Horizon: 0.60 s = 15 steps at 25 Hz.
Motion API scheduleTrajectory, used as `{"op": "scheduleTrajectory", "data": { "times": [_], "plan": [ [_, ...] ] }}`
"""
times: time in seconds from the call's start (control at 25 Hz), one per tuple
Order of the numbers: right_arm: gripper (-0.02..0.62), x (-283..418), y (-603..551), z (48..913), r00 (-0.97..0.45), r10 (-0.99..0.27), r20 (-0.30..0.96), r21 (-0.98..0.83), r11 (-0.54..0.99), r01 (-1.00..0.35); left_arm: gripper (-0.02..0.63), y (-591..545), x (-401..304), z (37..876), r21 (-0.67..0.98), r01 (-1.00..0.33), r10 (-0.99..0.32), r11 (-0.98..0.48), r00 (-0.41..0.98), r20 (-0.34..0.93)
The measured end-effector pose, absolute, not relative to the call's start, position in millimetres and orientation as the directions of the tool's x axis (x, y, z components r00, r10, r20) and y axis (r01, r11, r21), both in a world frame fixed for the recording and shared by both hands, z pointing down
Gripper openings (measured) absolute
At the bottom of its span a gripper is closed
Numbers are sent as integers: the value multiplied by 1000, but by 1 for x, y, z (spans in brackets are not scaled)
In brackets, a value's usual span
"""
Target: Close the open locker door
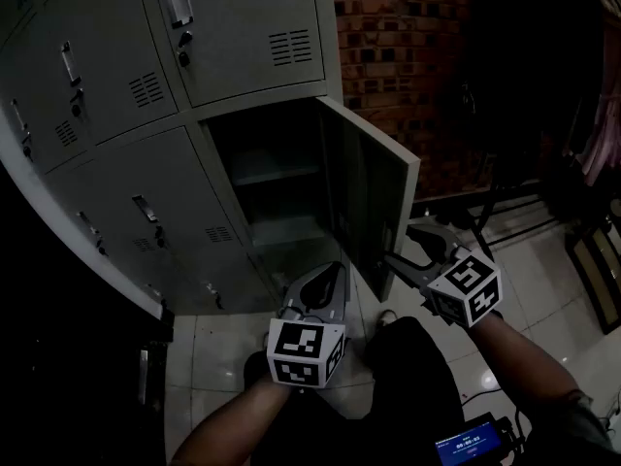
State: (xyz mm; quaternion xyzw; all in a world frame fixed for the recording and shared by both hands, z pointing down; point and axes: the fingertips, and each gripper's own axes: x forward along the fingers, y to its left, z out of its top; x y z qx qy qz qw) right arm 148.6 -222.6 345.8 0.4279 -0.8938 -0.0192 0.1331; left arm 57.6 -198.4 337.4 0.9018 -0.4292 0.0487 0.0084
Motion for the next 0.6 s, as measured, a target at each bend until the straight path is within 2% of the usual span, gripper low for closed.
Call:
{"op": "scheduleTrajectory", "data": {
  "times": [0.16,0.28,0.6],
  "plan": [
    [247,141,-234,356,-631,-736,247,143,671,-727,2,-208,58,346,-5,-781,-777,-625,621,109],
    [179,136,-236,357,-643,-721,259,155,688,-709,2,-212,57,350,4,-781,-776,-625,621,115],
    [189,119,-229,357,-632,-714,300,192,694,-693,2,-213,45,350,11,-787,-781,-617,615,108]
  ]
}}
